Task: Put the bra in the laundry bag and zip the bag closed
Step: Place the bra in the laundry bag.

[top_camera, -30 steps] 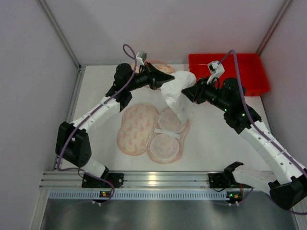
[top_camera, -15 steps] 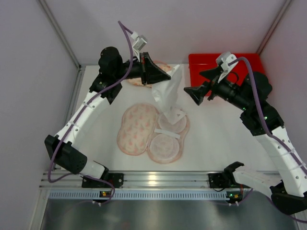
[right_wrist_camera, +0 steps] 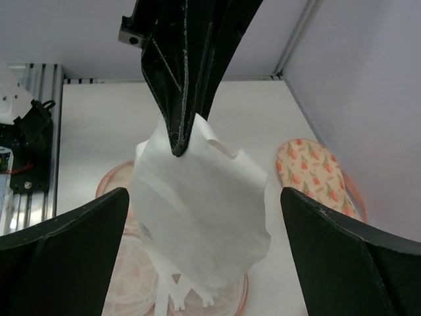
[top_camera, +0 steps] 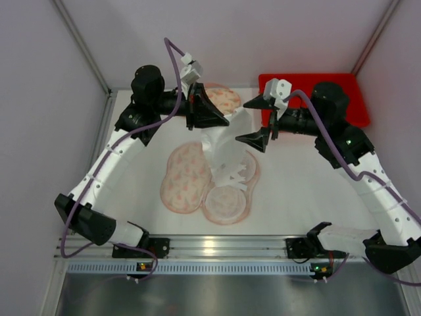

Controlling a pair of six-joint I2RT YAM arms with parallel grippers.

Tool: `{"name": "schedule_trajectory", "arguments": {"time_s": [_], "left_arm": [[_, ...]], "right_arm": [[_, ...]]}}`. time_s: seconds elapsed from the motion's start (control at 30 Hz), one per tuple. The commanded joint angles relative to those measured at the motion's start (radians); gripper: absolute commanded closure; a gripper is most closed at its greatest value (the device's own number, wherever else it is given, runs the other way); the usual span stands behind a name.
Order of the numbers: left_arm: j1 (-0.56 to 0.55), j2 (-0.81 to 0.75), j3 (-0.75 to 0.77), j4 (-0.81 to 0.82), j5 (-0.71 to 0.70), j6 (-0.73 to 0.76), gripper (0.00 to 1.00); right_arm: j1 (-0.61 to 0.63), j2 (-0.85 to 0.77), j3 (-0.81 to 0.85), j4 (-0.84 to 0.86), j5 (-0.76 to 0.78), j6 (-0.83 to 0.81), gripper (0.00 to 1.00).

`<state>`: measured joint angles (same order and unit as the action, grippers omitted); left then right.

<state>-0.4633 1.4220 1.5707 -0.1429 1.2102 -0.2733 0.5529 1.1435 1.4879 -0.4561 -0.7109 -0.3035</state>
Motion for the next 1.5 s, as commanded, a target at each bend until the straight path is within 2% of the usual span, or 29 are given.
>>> {"name": "schedule_trajectory", "arguments": {"time_s": [0.0,0.27,0.37,0.4,0.47,0.5,0.53,0.57,0.6,0.67,0.7,0.77,0.8,0.93,1.03,1.23,1.47], "left_arm": [[-0.018,-0.052,-0.009,0.017,0.046,0.045,1.00],[-0.046,-0.078,-0.081,0.020,0.049,0.065,1.00],[-0.046,-0.083,-0.084,0.017,0.025,0.077,1.00],[-0.044,-0.086,-0.084,0.014,0.016,0.089,1.00],[-0.046,-0.098,-0.086,0.014,-0.030,0.103,1.00],[-0.044,-0.104,-0.087,0.012,-0.052,0.124,1.00],[-0.041,-0.110,-0.092,0.009,-0.070,0.137,1.00],[-0.041,-0.126,-0.095,0.009,-0.139,0.150,1.00],[-0.041,-0.136,-0.098,0.009,-0.187,0.166,1.00],[-0.040,-0.159,-0.100,0.012,-0.295,0.175,0.87],[-0.037,-0.169,-0.101,0.031,-0.408,0.160,0.65],[-0.006,-0.190,-0.113,0.095,-0.506,0.108,0.44],[0.009,-0.190,-0.116,0.106,-0.599,0.056,0.36],[0.122,-0.172,-0.132,0.051,-0.762,0.032,0.29],[0.191,-0.150,-0.204,0.017,-0.788,0.048,0.29],[0.204,-0.132,-0.383,0.011,-0.818,0.129,0.27],[0.204,-0.103,-0.529,0.011,-0.937,0.126,0.26]], "right_arm": [[0.056,0.030,0.025,-0.003,-0.064,-0.130,0.01],[0.090,0.128,0.035,0.066,-0.117,-0.094,0.01],[0.105,0.136,0.034,0.057,-0.130,-0.092,0.22],[0.108,0.140,0.034,0.048,-0.134,-0.095,0.37],[0.111,0.142,0.034,0.014,-0.142,-0.092,0.54],[0.111,0.139,0.035,0.005,-0.139,-0.083,0.72],[0.113,0.136,0.026,-0.003,-0.134,-0.074,0.80],[0.111,0.130,0.022,-0.004,-0.118,-0.063,0.94],[0.111,0.116,0.014,-0.003,-0.108,-0.054,1.00],[0.111,0.095,-0.009,0.016,-0.073,-0.033,1.00],[0.110,0.082,-0.012,0.016,-0.064,-0.023,1.00],[0.110,0.072,-0.009,0.022,-0.042,0.015,1.00],[0.110,0.065,-0.002,0.023,-0.038,0.027,1.00],[0.111,0.053,0.073,0.023,-0.044,0.101,1.00],[0.120,0.029,0.095,0.027,-0.052,0.174,1.00],[0.225,-0.039,0.078,0.034,0.016,0.241,1.00],[0.404,-0.076,0.103,0.034,0.154,0.341,1.00]]}}
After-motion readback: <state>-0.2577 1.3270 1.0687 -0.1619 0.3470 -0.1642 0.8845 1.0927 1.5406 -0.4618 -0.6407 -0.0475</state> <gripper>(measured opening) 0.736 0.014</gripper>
